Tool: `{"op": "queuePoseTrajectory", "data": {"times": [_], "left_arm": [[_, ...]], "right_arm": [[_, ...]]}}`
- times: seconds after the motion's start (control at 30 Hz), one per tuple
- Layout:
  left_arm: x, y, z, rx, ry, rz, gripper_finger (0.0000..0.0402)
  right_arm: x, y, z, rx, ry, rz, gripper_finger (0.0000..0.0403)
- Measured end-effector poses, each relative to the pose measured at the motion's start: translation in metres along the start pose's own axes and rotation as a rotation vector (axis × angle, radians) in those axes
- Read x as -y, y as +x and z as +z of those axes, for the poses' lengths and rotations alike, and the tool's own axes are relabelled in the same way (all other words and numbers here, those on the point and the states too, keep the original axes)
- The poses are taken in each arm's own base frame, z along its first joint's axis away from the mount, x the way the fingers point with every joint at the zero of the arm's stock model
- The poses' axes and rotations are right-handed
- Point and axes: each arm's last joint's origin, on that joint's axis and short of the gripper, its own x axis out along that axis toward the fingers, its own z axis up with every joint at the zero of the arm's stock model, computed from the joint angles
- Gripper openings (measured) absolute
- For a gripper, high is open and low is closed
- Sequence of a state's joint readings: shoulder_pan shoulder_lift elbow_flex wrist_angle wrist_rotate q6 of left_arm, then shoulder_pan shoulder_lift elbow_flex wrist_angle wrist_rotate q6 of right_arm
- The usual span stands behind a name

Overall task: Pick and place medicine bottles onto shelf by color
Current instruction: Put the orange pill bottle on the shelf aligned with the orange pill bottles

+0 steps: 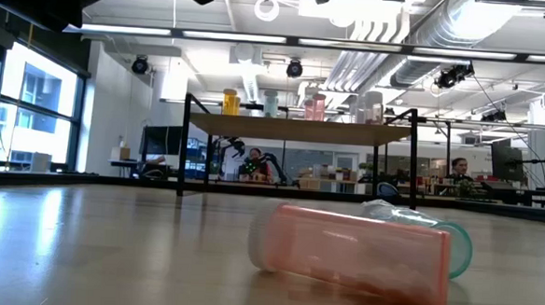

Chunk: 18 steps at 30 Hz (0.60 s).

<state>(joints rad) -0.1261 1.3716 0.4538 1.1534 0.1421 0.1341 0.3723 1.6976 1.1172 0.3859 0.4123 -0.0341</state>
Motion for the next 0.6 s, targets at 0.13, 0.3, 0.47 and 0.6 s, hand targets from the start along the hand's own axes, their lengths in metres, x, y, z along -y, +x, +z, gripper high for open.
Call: {"op": "queuePoseTrajectory", "data": {"times": [0.13,0.3,0.47,0.6], "left_arm": [[0.0000,0.0000,-0.0001,-0.002,0.000,0.000,0.0246],[0.0000,0.0000,-0.0003,-0.004,-0.002,0.000,0.0246],[0.0001,0.0000,-0.0007,-0.007,-0.004,-0.001,0.0246],[0.0001,0.0000,-0.0007,-0.008,-0.004,-0.001,0.0244]], "right_arm": [[0.0012,0.0034,-0.0016,0.011,-0.004,0.003,0.0084],[0.0004,0.0046,-0.0021,0.020,-0.007,0.013,0.0084],[0.0004,0.0046,-0.0017,0.023,-0.008,0.013,0.0084],[0.0004,0.0046,-0.0017,0.023,-0.008,0.013,0.0084]]}}
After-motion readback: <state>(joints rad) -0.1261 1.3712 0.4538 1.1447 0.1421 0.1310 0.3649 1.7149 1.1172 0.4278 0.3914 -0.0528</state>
